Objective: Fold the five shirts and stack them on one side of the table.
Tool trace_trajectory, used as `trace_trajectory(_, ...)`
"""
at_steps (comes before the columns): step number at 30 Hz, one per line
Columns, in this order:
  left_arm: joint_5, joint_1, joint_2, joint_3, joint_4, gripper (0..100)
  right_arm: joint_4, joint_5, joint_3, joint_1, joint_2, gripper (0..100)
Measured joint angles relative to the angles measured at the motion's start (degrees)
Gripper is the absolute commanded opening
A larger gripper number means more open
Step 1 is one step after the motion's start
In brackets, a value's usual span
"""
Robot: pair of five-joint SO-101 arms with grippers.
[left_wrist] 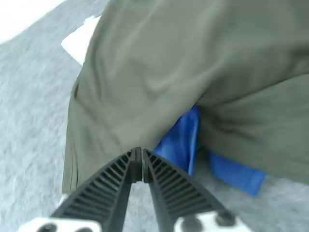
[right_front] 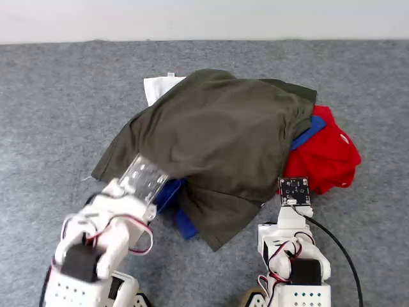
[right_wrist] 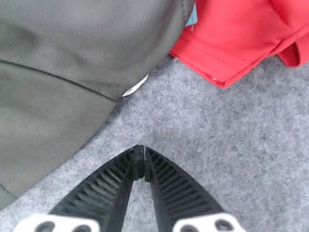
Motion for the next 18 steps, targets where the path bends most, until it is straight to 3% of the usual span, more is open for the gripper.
trace_trajectory(3, -0.1, 2.9, 14.2, -10.4, 2.9, 8, 0.0, 0.0, 0.0, 0.0, 0.0, 1.0)
trace_trajectory(9, -7.7, 4.0, 40.2, -29.1, 10.1, 35, 0.0, 0.0, 0.0, 0.0, 0.0, 1.0)
trace_trajectory(18, -13.3, 4.9, 65.5, -44.2, 12.2, 37, 0.0, 0.0, 0.0, 0.0, 0.0, 1.0)
